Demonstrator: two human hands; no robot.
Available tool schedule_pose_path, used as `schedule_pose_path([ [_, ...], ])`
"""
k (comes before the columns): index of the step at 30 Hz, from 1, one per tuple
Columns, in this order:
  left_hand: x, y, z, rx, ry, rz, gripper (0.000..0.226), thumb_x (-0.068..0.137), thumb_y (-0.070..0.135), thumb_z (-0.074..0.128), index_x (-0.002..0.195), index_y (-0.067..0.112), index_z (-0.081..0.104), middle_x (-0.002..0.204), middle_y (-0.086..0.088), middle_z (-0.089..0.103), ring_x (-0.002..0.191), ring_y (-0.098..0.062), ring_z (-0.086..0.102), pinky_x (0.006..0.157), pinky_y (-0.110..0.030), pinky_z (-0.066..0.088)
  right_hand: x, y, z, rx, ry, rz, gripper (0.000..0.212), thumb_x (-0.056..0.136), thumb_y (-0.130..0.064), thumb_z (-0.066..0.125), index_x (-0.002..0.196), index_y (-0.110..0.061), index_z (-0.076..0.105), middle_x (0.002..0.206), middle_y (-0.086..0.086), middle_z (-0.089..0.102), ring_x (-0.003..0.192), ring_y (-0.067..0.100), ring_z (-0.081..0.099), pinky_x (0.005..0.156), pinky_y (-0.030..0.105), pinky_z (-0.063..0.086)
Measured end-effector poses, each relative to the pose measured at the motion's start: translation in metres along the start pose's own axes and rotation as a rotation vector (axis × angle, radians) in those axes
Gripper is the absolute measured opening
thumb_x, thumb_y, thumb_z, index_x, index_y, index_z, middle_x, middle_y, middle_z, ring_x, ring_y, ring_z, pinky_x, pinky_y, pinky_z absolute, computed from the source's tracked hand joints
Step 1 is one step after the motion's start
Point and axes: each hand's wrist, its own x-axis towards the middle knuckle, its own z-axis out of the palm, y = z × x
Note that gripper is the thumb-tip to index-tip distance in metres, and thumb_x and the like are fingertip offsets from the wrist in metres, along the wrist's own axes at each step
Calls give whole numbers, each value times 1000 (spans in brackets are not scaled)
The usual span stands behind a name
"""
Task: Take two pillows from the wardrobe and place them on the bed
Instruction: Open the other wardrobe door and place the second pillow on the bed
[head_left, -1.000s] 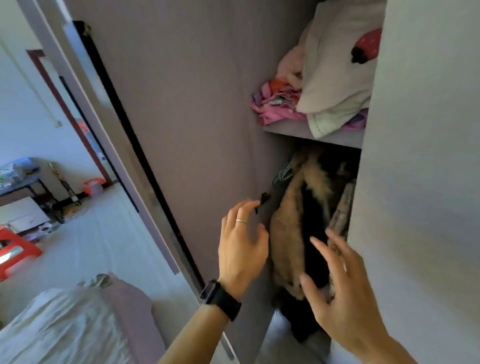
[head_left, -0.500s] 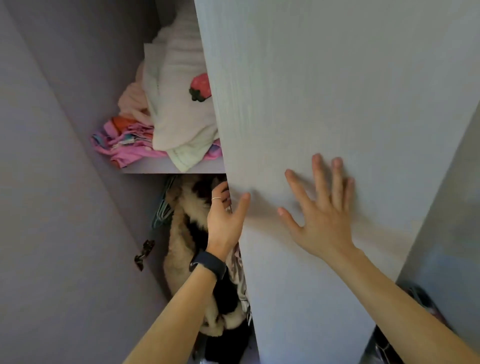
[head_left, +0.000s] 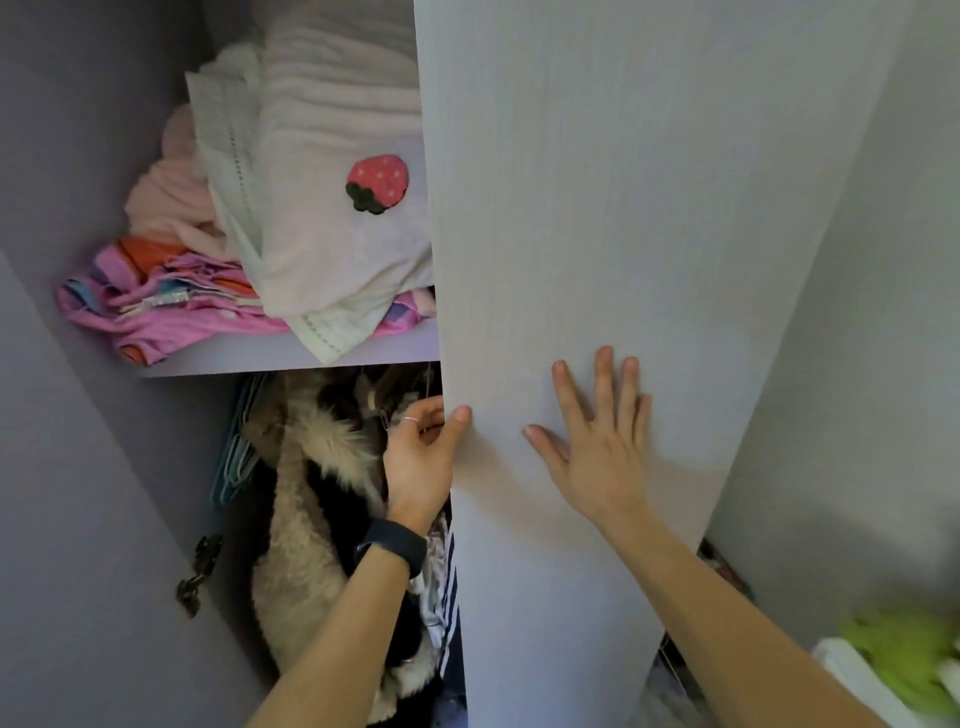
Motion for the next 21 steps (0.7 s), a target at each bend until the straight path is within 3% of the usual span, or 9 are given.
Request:
schedule_pose_path([
  [5, -30, 12, -21, -1, -77, -26, 26, 73, 49, 84, 92, 33, 74, 89, 4, 76, 88, -12, 73, 92, -42, 57, -38, -13, -19, 171, -69, 82, 72, 100, -50, 47, 159, -32, 8, 168, 9, -6, 153, 34, -9, 120, 58, 21],
  [8, -66, 29, -33, -151, -190, -71, 37, 73, 45, 80, 97, 17, 78, 90, -10, 78, 92, -27, 74, 90, -46, 59, -72, -21, -44, 366, -141, 141, 76, 99, -48, 52, 159, -34, 7, 167, -1, -14, 154, 23, -13, 122, 49, 18],
  [11, -106, 40, -34, -269, -343, -83, 43, 79, 38, 71, 100, 0, 75, 94, -20, 76, 92, -40, 72, 84, -46, 60, -105, -32, -86, 507, -211, 258, 82, 91, -63, 50, 154, -51, -2, 166, -15, -14, 151, 3, -6, 117, 32, 16],
  [13, -129, 43, -28, -305, -468, -90, 38, 80, 35, 72, 95, 1, 76, 93, -22, 75, 90, -39, 73, 81, -46, 61, -131, -37, -116, 568, -224, 308, 78, 87, -73, 44, 150, -59, 0, 166, -19, -3, 147, -9, 2, 115, 24, 18],
  [15, -149, 45, -15, -343, -591, -97, 33, 80, 30, 71, 94, 1, 76, 91, -21, 76, 83, -29, 75, 73, -35, 60, -163, -38, -142, 670, -198, 357, 73, 88, -74, 43, 151, -57, 11, 164, -16, 18, 149, -1, 18, 115, 27, 32],
  [18, -172, 48, 9, -374, -773, -64, 28, 84, 23, 66, 101, 2, 75, 93, -12, 78, 87, -20, 75, 78, -25, 56, -209, -35, -174, 800, -127, 439, 66, 95, -58, 50, 154, -35, 30, 155, -4, 44, 142, 17, 43, 102, 34, 51],
  [21, -190, 44, 34, -303, -895, 139, 27, 90, 16, 70, 116, 9, 72, 113, -4, 74, 109, -19, 69, 95, -34, 54, -234, -33, -199, 760, -32, 527, 57, 96, -34, 59, 150, -36, 40, 144, -18, 54, 131, 7, 53, 94, 23, 53],
])
